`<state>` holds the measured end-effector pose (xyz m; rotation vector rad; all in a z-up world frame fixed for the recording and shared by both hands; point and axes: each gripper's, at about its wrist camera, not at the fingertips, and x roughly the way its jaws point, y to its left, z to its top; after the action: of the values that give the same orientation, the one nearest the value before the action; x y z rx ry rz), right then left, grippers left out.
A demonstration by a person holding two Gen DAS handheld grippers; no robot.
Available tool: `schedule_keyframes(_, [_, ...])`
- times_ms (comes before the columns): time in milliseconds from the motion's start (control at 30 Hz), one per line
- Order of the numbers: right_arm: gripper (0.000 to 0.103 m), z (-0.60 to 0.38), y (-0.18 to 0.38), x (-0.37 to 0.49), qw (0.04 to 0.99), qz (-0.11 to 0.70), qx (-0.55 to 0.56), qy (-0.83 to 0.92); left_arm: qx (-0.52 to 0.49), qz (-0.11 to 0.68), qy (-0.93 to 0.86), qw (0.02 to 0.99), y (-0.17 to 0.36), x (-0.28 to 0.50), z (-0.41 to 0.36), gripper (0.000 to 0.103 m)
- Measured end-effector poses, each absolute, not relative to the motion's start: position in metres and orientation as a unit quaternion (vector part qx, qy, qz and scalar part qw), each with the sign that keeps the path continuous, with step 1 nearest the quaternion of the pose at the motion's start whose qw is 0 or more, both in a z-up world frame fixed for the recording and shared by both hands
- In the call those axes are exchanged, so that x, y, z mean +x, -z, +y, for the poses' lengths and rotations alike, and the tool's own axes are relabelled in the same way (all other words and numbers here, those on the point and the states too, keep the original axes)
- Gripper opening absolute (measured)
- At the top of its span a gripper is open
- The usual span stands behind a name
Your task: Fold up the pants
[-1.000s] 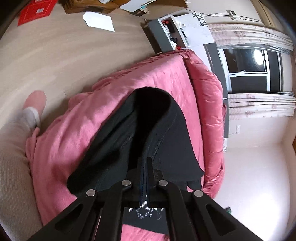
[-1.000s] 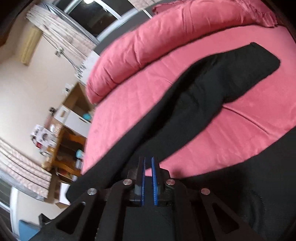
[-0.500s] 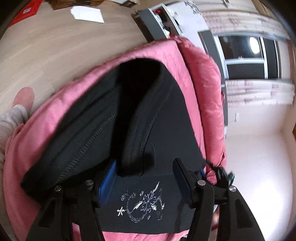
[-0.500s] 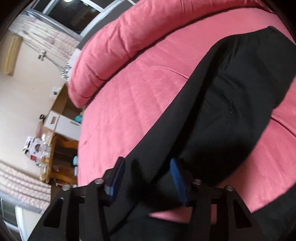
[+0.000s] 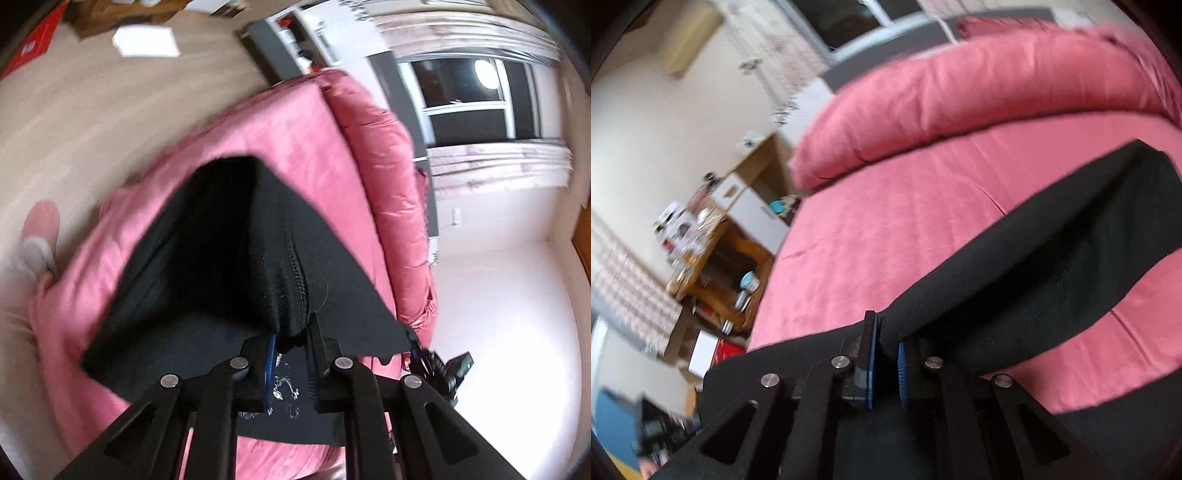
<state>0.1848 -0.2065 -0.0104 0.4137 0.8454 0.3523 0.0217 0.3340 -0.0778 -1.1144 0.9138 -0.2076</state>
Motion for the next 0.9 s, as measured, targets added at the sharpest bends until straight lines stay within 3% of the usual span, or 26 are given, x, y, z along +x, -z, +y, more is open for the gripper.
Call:
schedule_keyframes(167, [0.01, -0.209, 0.004, 0.107, 0.871, 0.399, 0.199, -0.206, -0.488, 0.423, 0.073, 0.76, 0.074, 0.002, 0.347, 0.013])
schedule_keyframes(333, [0.01, -0.208, 0.056, 0.045, 0.842, 0.45, 0.218, -0.201, -0.462, 0.466, 0.025, 0.754, 0.105, -0.01, 0.346, 0.013])
schedule_keyframes(533, [0.009, -0.211, 0.127, 0.033, 0.797, 0.513, 0.268, -0.174, -0.461, 0.485, 0.005, 0.743, 0.136, -0.022, 0.347, 0.013])
schedule_keyframes(667, [0.012, -0.212, 0.133, 0.038, 0.79, 0.516, 0.281, -0.173, -0.449, 0.476, 0.009, 0.756, 0.134, -0.024, 0.345, 0.017])
schedule_keyframes(700, [0.019, -0.214, 0.134, 0.038, 0.788, 0.516, 0.29, -0.172, -0.443, 0.474, 0.015, 0.761, 0.132, -0.024, 0.342, 0.023])
schedule_keyframes(733, [0.038, -0.217, 0.136, 0.037, 0.784, 0.517, 0.301, -0.165, -0.443, 0.474, 0.019, 0.761, 0.131, -0.023, 0.339, 0.032])
schedule_keyframes(800, [0.054, -0.226, 0.136, 0.034, 0.785, 0.511, 0.317, -0.152, -0.464, 0.465, 0.029, 0.753, 0.132, -0.021, 0.337, 0.035])
schedule_keyframes(900, [0.054, -0.25, 0.138, 0.027, 0.782, 0.487, 0.367, -0.127, -0.498, 0.45, 0.029, 0.741, 0.136, -0.022, 0.337, 0.035])
